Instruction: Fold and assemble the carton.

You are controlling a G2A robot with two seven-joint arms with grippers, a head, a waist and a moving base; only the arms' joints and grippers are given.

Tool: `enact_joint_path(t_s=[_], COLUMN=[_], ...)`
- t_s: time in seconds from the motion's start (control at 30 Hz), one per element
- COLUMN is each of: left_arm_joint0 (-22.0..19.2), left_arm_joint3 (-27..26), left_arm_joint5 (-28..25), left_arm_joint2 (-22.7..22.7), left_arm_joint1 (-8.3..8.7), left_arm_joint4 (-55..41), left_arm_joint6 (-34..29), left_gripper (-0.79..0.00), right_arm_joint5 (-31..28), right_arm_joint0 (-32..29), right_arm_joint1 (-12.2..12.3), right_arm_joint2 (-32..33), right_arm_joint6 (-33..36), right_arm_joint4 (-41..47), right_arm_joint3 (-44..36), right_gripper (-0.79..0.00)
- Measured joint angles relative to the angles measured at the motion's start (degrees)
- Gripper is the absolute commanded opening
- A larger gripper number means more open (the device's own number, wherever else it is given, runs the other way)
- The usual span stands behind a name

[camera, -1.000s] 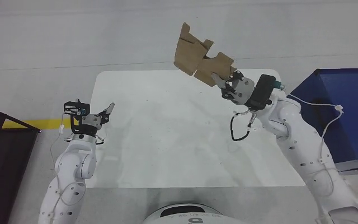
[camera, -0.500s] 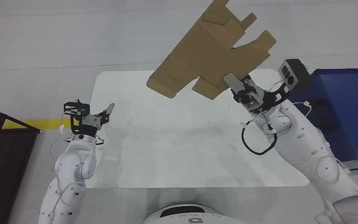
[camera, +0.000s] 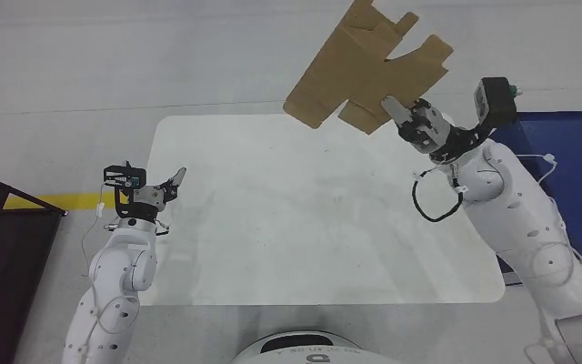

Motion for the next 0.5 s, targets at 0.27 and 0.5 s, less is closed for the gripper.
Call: enact_joint_path(t_s=[0.27,0.5], left_arm_joint0=[0.0,0.0], left_arm_joint3=[0.0,0.0], left_arm_joint5=[0.0,0.0], left_arm_joint2=[0.0,0.0], left_arm_joint1=[0.00,0.00], left_arm_joint4=[0.0,0.0], left_arm_joint6=[0.0,0.0], left_gripper=[0.000,0.000], right_arm_joint5=[33.0,57.4], right_arm_joint0=[-7.8,-12.6], right_arm_joint1=[0.1,0.0], right_arm_joint2=[5.1,5.4], right_arm_joint6=[1.9,16.6], right_arm_joint4=[-35.1,-67.6], right_arm_joint3=[-10.2,-19.9], right_gripper=[-0.785,-0.785])
